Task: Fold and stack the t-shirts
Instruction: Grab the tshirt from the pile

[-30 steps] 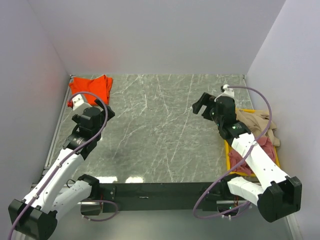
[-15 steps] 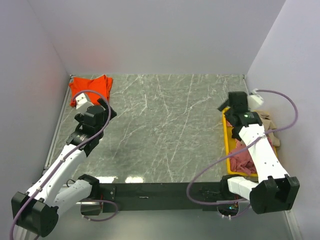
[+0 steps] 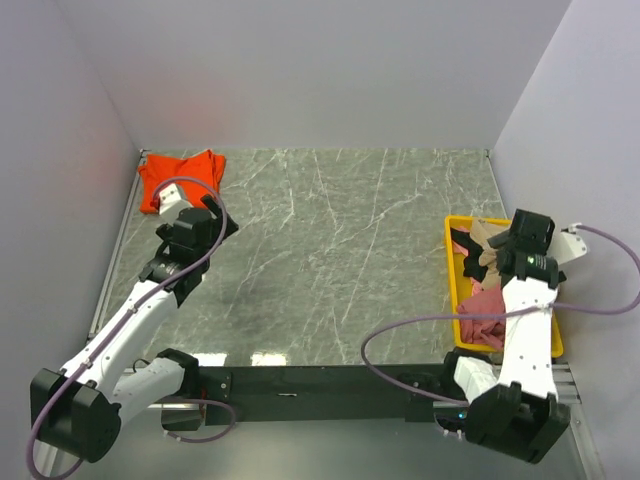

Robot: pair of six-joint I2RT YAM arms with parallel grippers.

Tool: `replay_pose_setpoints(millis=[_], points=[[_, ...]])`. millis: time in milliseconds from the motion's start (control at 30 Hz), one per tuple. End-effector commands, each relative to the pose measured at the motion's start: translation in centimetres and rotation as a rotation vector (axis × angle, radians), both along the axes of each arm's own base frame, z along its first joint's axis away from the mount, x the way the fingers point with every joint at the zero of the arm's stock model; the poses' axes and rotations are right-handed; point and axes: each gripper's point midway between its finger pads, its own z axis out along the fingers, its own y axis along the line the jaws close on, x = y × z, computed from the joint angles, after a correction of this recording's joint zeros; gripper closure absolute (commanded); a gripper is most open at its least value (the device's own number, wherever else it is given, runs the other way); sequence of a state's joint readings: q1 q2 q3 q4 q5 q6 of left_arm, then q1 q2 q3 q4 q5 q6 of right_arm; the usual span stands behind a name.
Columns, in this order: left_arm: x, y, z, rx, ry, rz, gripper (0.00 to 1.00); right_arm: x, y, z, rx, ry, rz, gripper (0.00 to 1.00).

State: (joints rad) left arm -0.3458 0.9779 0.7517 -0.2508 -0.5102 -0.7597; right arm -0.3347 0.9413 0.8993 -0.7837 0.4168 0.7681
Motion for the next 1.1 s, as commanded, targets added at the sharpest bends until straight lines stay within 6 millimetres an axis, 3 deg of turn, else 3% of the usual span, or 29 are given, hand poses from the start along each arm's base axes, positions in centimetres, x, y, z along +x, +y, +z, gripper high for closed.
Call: replay_pose_setpoints(millis=[0, 33, 67, 133, 167, 267, 400, 500, 567, 600, 633, 700, 767, 900, 1000, 1033, 1067], points=[[0.6, -0.3, 0.5, -0.007, -0.022, -0.021, 0.01, 3.0, -1.9, 3.1, -0.069, -0.034, 0.016, 0.01], [0.6, -0.4, 0.4, -0.008, -0.020, -0.023, 0.01, 3.4, -2.6, 2.3, -0.064, 0.015, -0.002, 0.01], [0.7, -0.4, 0.4, -0.007, -0.019, -0.027, 0.01, 4.0, -3.2, 3.0, -0.073, 0.012, -0.015, 0.01], [0.8, -0.5, 0.3, -0.010, -0.016, -0.034, 0.01, 5.2, -4.0, 2.0, -0.067, 0.059, 0.012, 0.01], [0.9, -0.5, 0.4, -0.010, -0.017, -0.035, 0.01, 6.0, -4.8, 2.6, -0.072, 0.041, 0.001, 0.01], [0.9, -0.3, 0.1, -0.007, -0.004, -0.026, 0.01, 7.7, -5.9, 1.3, -0.054, 0.096, 0.010, 0.03], [0.8, -0.1, -0.2, -0.004, 0.009, -0.015, 0.01, 8.9, -6.1, -1.1, -0.009, 0.152, 0.025, 0.05], [0.8, 0.0, -0.1, -0.006, 0.008, -0.014, 0.01, 8.8, -6.0, -2.8, 0.020, 0.196, 0.016, 0.14], [0.7, 0.2, -0.2, -0.002, 0.008, -0.007, 0.01, 8.9, -6.1, -3.2, 0.016, 0.187, 0.016, 0.27], [0.7, 0.3, -0.1, -0.003, 0.005, -0.005, 0.01, 9.1, -6.1, -3.3, 0.012, 0.183, 0.023, 0.38], [0.6, 0.3, 0.0, -0.004, 0.002, -0.004, 0.01, 9.1, -6.1, -3.2, 0.009, 0.178, 0.019, 0.72], [0.6, 0.4, 0.1, -0.006, -0.001, -0.002, 0.01, 9.2, -6.1, -2.6, 0.004, 0.168, 0.032, 0.89], [0.5, 0.5, 0.1, -0.005, -0.001, 0.001, 0.01, 9.2, -6.3, -0.7, -0.024, 0.139, 0.027, 0.99], [0.4, 0.6, 0.3, -0.011, -0.009, -0.002, 0.01, 9.0, -6.8, 5.3, -0.108, 0.041, 0.031, 1.00], [0.3, 0.6, 0.4, -0.016, -0.014, -0.004, 0.01, 8.5, -6.4, 11.5, -0.173, -0.080, 0.043, 1.00], [0.3, 0.6, 0.3, -0.019, -0.012, -0.004, 0.01, 8.5, -6.1, 14.8, -0.200, -0.155, 0.056, 1.00], [0.3, 0.5, 0.5, -0.021, -0.016, -0.005, 0.01, 8.3, -5.8, 16.2, -0.210, -0.179, 0.070, 1.00]])
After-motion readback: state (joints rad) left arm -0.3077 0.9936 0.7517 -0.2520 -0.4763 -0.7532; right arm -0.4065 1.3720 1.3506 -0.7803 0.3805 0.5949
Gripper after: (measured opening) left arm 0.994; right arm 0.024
